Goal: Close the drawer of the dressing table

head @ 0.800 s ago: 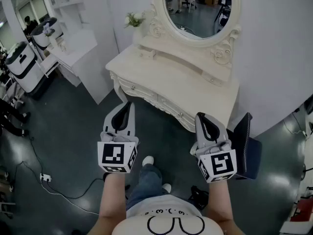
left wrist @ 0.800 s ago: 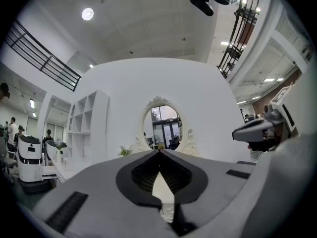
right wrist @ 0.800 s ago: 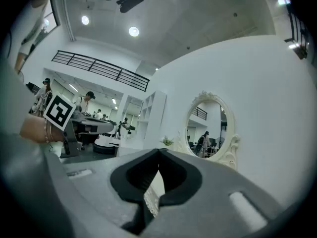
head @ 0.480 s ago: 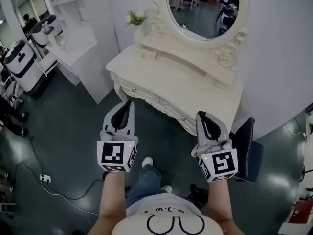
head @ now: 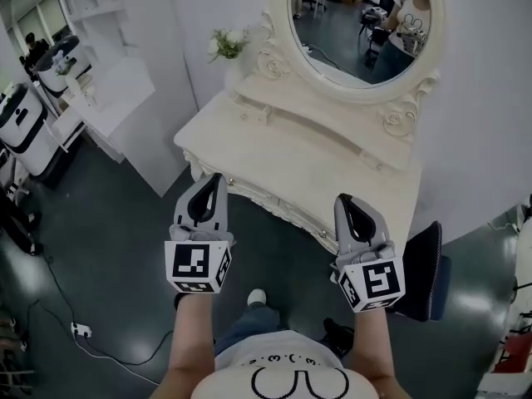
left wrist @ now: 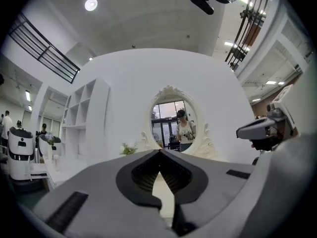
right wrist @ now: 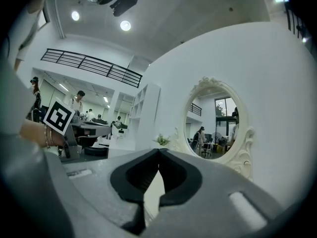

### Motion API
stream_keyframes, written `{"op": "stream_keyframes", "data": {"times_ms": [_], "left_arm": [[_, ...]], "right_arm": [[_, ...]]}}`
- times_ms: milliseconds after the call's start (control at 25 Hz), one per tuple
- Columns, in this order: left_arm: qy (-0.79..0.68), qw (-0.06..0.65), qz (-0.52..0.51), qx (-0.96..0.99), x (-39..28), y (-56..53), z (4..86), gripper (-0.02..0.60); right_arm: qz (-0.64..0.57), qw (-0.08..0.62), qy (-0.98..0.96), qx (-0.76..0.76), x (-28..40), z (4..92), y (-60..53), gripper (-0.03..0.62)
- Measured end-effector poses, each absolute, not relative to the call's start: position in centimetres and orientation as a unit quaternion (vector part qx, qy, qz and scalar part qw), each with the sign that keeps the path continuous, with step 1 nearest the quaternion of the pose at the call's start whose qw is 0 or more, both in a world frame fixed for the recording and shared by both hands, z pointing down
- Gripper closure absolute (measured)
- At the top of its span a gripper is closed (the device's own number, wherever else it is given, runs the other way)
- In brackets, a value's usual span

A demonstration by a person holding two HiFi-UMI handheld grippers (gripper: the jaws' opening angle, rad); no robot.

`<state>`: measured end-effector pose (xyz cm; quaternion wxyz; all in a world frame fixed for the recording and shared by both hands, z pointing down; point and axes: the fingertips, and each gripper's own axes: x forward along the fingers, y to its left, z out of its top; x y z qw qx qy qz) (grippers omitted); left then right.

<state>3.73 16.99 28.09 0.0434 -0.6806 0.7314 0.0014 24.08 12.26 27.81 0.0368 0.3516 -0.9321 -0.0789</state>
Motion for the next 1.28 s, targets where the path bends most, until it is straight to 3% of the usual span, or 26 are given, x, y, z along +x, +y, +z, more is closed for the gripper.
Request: {"op": "stream_keyframes", "data": {"times_ms": [480, 1280], "left_arm": [[0.712, 0.013, 0.021, -0.702, -4.1, 9.7, 29.6, 0.583], [0.684, -0.030, -0.018, -0.729, -9.7, -3.2, 34.3, 0.583]], "right_arm": [[-0.064, 0.066, -0.917, 0.388, 18.0, 29.5, 7.0, 0.594], [-0.011, 0.066, -0.922, 0.381, 11.5, 34.1, -6.8, 0.594]]}}
